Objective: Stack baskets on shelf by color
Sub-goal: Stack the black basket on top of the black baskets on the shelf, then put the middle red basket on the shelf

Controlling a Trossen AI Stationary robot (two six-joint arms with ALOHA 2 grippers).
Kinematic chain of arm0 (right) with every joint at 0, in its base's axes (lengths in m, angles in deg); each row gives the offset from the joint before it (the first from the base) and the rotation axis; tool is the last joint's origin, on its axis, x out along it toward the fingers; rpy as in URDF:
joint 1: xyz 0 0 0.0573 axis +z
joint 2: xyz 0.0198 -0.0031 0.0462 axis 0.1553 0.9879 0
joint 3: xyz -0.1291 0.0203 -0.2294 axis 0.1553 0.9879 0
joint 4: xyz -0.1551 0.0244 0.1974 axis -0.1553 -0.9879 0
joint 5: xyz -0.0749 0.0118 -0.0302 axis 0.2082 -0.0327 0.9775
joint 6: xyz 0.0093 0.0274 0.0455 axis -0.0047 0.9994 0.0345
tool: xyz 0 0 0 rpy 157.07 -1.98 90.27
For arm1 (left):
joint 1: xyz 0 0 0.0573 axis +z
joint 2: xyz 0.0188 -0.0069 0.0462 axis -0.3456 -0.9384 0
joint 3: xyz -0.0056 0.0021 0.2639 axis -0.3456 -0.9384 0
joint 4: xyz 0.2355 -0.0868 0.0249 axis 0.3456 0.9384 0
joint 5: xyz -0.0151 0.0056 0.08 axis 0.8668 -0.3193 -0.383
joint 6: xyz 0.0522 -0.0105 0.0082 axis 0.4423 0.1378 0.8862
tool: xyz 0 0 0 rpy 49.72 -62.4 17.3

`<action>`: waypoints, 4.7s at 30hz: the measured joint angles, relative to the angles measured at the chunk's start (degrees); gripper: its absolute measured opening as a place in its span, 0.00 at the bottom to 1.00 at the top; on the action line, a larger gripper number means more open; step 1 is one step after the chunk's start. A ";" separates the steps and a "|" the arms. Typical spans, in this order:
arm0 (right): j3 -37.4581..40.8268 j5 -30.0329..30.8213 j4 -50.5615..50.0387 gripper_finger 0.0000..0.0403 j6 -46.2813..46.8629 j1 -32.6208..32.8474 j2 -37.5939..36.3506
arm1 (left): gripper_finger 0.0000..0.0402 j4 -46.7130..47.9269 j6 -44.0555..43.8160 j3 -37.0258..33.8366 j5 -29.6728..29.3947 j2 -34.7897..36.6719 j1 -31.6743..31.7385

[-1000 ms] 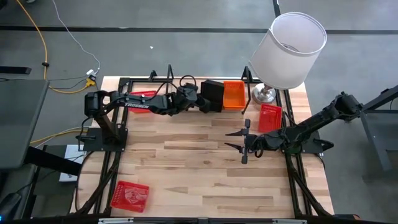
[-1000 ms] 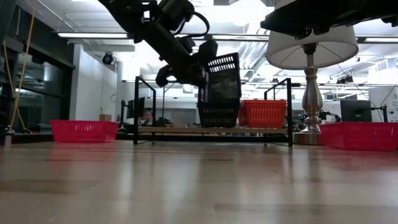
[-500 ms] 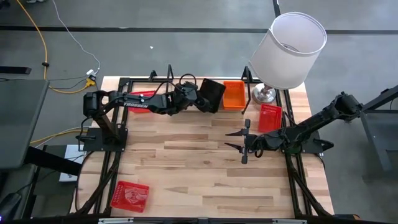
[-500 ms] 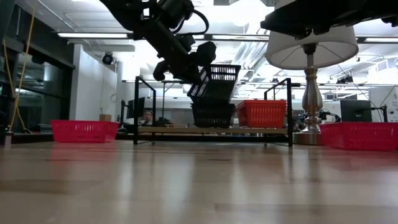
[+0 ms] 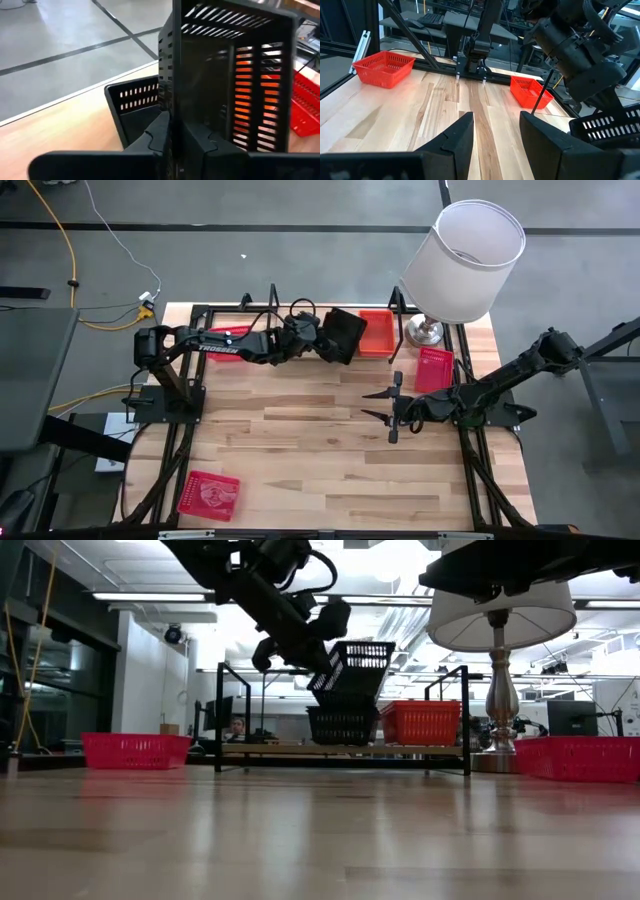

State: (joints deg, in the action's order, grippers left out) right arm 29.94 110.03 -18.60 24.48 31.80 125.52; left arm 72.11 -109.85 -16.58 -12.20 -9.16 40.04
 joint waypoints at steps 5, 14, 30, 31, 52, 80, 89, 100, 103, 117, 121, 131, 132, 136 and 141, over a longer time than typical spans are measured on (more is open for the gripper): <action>0.00 -0.01 0.00 0.37 0.00 -0.01 0.00 | 0.14 0.20 2.41 0.00 -0.24 0.00 0.01; 0.00 -0.01 0.00 0.37 0.00 0.01 0.00 | 0.34 -0.74 3.16 -0.02 -0.20 -0.02 0.48; 0.00 -0.01 -0.86 0.37 0.54 -0.01 0.00 | 0.12 2.52 11.19 -1.04 10.37 5.16 4.40; 0.00 -0.01 -0.85 0.37 0.56 -0.01 0.00 | 0.06 0.89 11.39 -1.69 10.33 4.63 4.74; 0.00 1.81 -0.94 0.37 0.57 -0.01 -0.02 | 0.00 -17.95 14.59 -7.98 15.36 0.18 6.75; 0.00 1.87 -1.27 0.37 1.22 0.00 -0.02 | 0.00 -1.22 14.06 -8.09 -1.57 -1.97 5.17; 0.00 1.87 -1.28 0.37 1.14 0.00 -0.02 | 0.00 -0.92 10.88 -8.09 7.24 -2.09 3.74; -0.01 1.88 -1.26 0.37 1.20 0.01 -0.02 | 0.00 -9.31 10.86 -8.07 7.40 -4.75 3.58; -0.01 1.89 -1.28 0.37 1.18 0.00 -0.02 | 0.00 -12.66 10.86 -8.03 7.65 -6.69 3.80; 0.00 1.91 -1.75 0.37 1.02 0.00 -0.02 | 0.00 -12.91 12.96 -7.80 5.97 -2.22 4.67; 0.00 1.91 -1.73 0.37 1.20 0.01 -0.02 | 0.00 -7.82 15.41 -7.80 4.55 5.07 4.27; 0.00 1.91 -2.10 0.37 1.37 0.00 -0.02 | 0.00 7.37 21.56 -10.01 11.25 25.98 -8.52; 0.00 1.89 -2.12 0.37 1.47 0.00 -0.02 | 0.00 6.02 21.90 -11.64 10.33 27.33 -10.94; -0.02 1.87 -2.27 0.37 2.68 -0.01 -0.01 | 0.00 -3.01 18.96 -21.37 8.71 31.95 -19.95; -0.02 1.81 -2.64 0.37 4.05 0.01 -0.01 | 0.00 -27.10 17.01 -37.04 7.29 33.79 -30.68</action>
State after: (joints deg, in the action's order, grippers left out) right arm 29.92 111.84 -21.25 28.53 31.81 125.52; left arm 45.01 -92.84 -53.62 -4.91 24.63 9.37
